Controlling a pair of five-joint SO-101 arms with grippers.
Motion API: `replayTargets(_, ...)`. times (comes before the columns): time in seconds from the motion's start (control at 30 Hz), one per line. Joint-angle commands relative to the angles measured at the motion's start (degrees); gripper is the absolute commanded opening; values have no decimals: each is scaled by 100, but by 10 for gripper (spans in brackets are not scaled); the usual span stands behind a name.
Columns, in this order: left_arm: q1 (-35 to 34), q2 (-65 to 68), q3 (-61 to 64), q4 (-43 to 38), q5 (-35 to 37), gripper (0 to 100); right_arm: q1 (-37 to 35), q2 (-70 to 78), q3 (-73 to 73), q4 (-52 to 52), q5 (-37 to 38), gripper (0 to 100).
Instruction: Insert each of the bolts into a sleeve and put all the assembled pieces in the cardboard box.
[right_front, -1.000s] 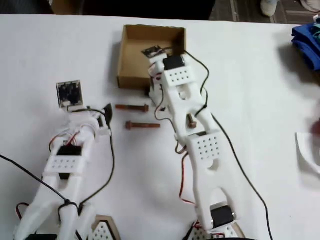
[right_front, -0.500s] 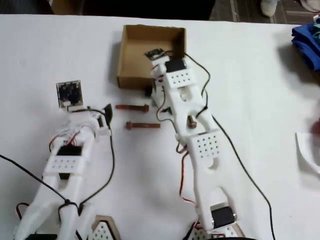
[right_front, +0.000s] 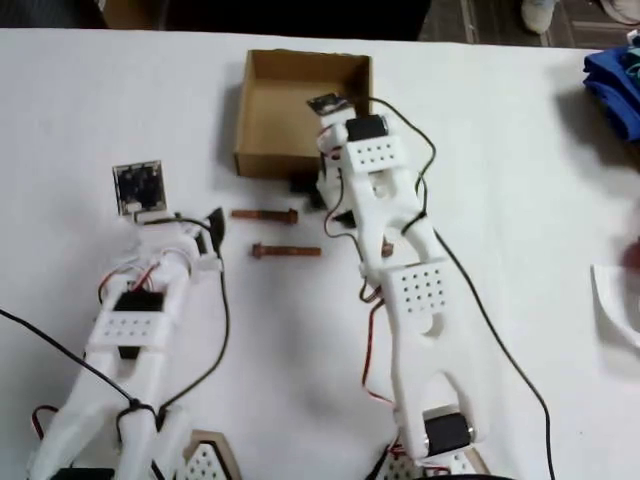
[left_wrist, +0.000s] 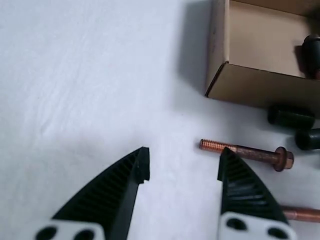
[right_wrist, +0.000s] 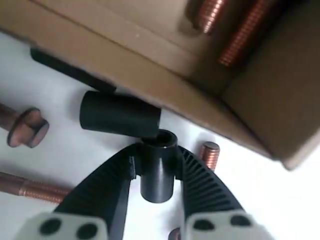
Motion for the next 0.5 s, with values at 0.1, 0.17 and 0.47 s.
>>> replayTargets(0.1,0,-185,-48,-79,9,238,-163,-127,-835,312,-712,19)
replayTargets(0.17,0,-185,-48,-79,9,238,-180,-347,-1310,479,-1020,19)
replayTargets(0.47,0,-185,-48,-79,9,238,-215,-1244,-2224,655,-1495,19)
